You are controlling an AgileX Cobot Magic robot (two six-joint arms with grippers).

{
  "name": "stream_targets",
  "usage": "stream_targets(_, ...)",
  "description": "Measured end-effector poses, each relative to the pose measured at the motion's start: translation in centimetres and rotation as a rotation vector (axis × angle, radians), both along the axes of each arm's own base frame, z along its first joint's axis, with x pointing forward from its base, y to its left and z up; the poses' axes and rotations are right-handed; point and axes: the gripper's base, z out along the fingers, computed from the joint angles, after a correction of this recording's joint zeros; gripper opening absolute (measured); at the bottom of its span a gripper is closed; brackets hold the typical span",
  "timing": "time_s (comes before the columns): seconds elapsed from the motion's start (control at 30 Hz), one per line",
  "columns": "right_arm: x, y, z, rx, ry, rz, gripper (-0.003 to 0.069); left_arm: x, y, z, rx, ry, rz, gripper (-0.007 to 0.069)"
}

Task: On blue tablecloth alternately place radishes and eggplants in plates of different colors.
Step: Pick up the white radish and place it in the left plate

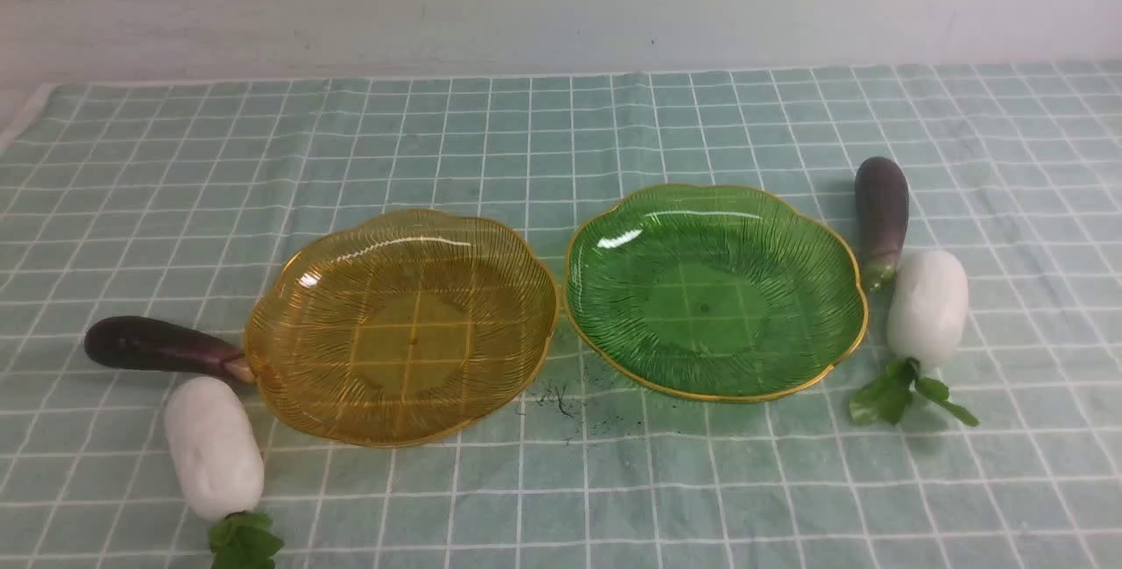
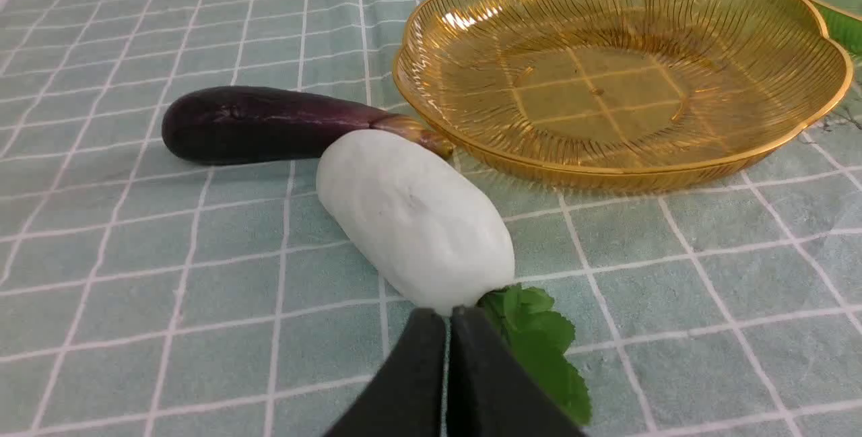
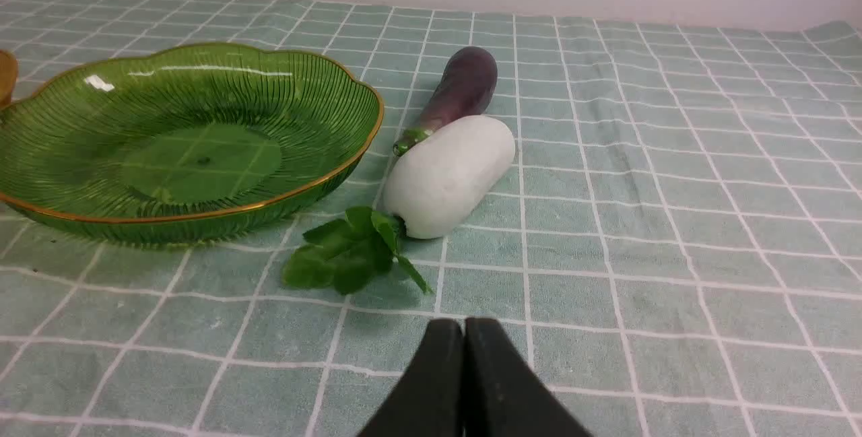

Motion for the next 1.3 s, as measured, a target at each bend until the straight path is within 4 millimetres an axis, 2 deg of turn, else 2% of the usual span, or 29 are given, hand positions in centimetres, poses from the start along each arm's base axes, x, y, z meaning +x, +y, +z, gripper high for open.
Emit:
stream_targets(0.63, 0.0, 0.0, 0.0, 0.0, 0.0, 0.0, -0.0014, 0.1, 0.0, 0.2, -0.019, -0.023, 0.003, -0.0008)
stream_targets(0.73, 0.0, 0.0, 0.0, 0.0, 0.0, 0.0, -0.0014, 0.2, -0.2, 0.9, -0.174, -0.094, 0.019, -0.0008)
stream_targets(0.83, 0.0, 0.0, 0.0, 0.0, 0.0, 0.0, -0.0014, 0.4, -0.3, 2.0, -0.446, -0.191, 0.052, -0.0008)
stream_targets(0.97, 0.0, 0.0, 0.0, 0.0, 0.0, 0.0, -0.0014, 0.4, 0.1, 3.3, -0.699, -0.319, 0.099, -0.0008)
stream_targets(1.17, 0.0, 0.0, 0.0, -0.001, 0.0, 0.0, -0.0014, 0.3, 1.3, 4.6, -0.927, -0.481, 0.185, -0.0008)
stream_targets(1.27, 0.0, 0.0, 0.0, -0.001, 0.0, 0.0, -0.0014, 0.1, 1.5, 5.5, -0.955, -0.523, 0.189, -0.0008)
stream_targets(1.3, 0.0, 0.0, 0.1, 0.026, -0.011, -0.001, -0.0014, -0.3, 1.4, 7.4, -0.946, -0.563, 0.157, -0.0008)
